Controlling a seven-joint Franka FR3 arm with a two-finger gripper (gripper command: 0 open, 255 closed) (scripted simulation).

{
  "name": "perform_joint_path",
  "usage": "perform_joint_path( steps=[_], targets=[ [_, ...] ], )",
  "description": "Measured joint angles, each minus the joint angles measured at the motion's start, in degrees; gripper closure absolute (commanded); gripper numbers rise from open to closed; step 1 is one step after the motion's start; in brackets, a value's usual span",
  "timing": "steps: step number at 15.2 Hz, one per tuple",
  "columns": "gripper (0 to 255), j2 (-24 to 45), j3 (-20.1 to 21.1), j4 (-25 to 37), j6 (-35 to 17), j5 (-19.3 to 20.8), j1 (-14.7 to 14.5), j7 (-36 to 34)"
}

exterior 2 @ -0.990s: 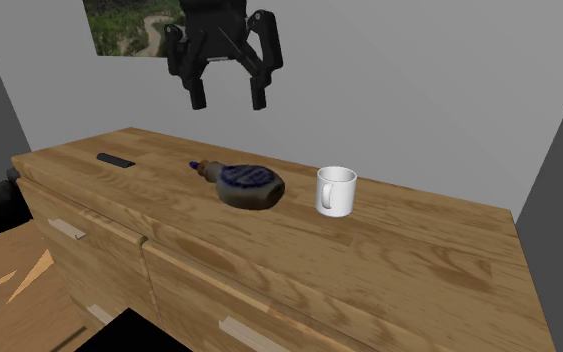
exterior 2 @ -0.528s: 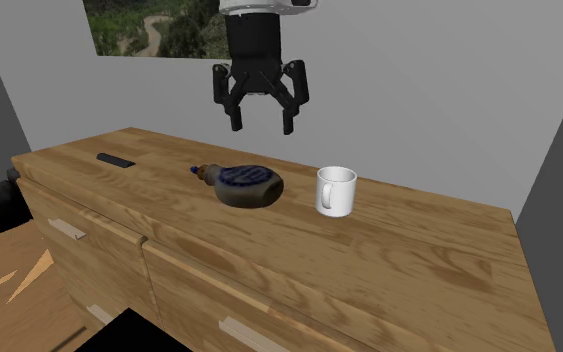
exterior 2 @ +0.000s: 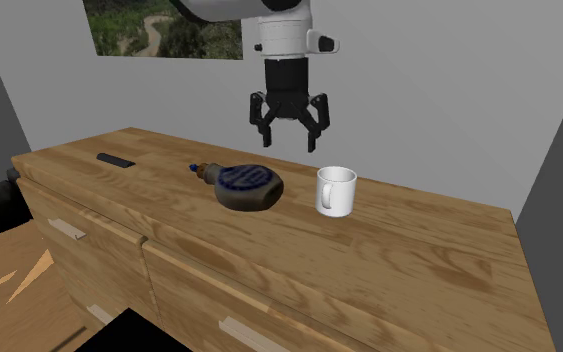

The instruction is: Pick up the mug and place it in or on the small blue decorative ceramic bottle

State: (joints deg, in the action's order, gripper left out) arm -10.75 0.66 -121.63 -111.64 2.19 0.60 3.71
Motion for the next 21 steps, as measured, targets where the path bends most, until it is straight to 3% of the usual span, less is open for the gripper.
perform_joint_path(
  steps=[9,15,21],
  targets=[
    [0,18.77,-0.32,12.61,-6.90,-1.29,0.28,0.08],
    [0,31.74,-0.36,25.19,-7.75,-2.23,0.63,0.37],
    [0,34.75,-0.36,25.19,-10.83,-2.32,0.68,0.42]
  ],
)
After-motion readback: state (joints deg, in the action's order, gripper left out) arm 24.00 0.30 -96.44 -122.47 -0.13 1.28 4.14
